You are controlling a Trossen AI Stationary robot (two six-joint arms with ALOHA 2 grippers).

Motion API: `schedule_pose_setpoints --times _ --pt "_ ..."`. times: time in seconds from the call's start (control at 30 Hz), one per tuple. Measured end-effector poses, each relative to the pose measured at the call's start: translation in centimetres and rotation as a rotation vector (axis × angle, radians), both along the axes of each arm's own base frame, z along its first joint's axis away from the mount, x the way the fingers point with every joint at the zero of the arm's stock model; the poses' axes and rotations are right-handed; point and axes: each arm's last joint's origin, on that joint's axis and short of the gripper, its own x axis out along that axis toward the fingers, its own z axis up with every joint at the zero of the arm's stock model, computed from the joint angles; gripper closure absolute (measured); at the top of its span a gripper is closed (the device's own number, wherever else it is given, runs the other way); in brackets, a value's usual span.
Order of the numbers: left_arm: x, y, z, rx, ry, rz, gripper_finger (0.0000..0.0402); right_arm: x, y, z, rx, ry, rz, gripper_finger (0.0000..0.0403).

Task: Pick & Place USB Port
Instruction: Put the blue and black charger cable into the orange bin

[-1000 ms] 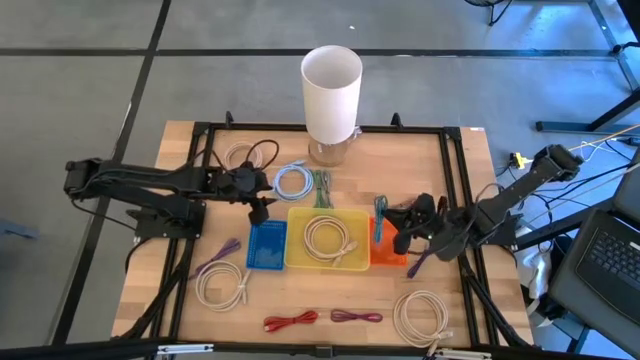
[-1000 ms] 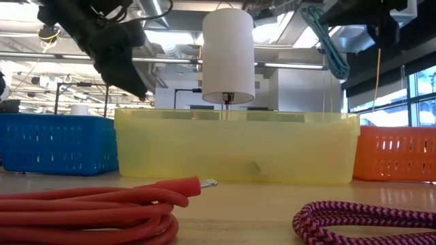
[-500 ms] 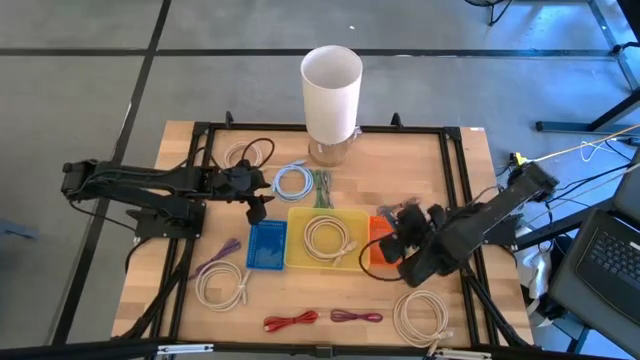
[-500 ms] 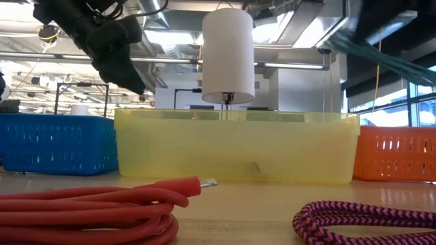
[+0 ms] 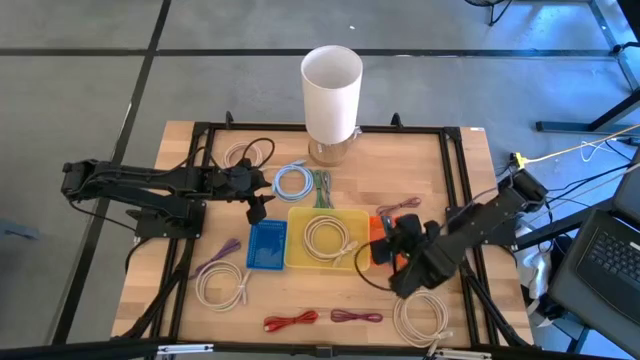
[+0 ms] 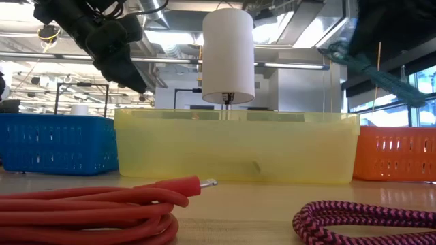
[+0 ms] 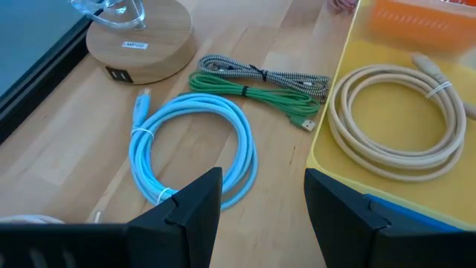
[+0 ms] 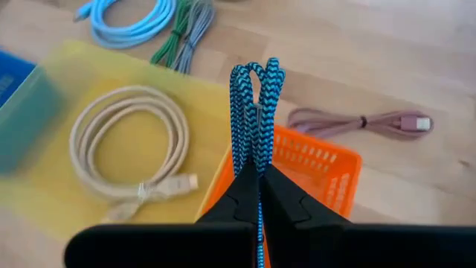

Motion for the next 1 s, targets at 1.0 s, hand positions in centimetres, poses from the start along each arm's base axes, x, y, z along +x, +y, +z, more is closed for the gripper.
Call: schedule_pose_setpoints --times 1.0 --pt "0.0 0.0 0.0 0.047 0.024 -0.048 0.0217 1.4 -4.9 -10.4 0.142 -0.065 -0.097 0.0392"
